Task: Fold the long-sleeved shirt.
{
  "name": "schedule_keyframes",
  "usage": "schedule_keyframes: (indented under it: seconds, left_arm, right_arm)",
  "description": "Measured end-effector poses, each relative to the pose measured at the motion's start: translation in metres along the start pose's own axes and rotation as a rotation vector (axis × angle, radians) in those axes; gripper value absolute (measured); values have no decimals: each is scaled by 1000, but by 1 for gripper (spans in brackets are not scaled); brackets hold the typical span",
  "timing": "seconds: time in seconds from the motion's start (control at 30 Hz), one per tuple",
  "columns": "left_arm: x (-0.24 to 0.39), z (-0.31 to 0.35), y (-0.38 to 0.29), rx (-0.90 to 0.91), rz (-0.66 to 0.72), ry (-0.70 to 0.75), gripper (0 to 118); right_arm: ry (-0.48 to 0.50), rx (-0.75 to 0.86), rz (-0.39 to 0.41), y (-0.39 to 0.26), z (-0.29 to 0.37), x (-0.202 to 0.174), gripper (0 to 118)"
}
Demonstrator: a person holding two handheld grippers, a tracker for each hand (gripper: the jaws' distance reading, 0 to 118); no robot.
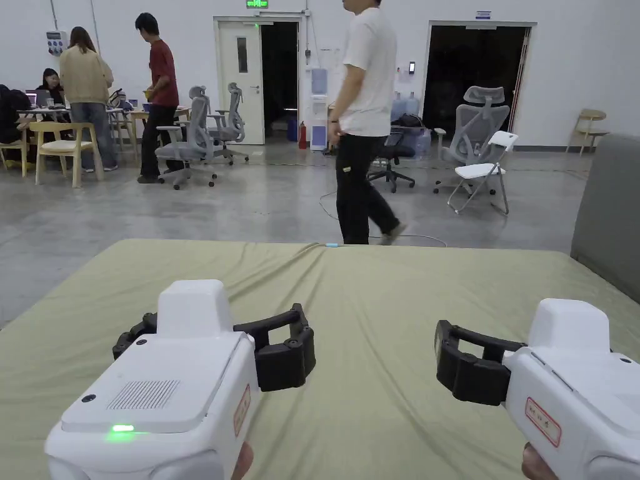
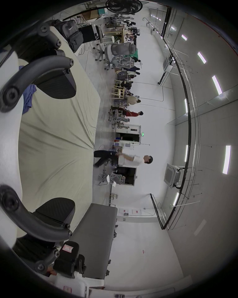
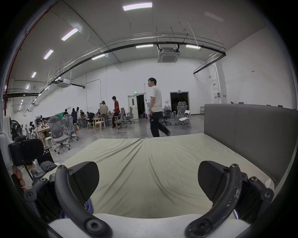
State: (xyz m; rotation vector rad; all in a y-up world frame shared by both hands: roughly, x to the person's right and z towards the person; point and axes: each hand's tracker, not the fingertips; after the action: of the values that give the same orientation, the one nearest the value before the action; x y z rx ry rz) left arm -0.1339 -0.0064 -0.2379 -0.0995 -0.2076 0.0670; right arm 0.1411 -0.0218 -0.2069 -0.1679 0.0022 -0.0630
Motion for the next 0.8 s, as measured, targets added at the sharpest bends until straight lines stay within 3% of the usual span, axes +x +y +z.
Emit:
schedule_keyframes:
  seconds: [0.8]
  left_arm:
    - [-3,-1,-1,-11,0,14,118]
  right_arm:
    - [28,-11,19,1,-1,-4,118]
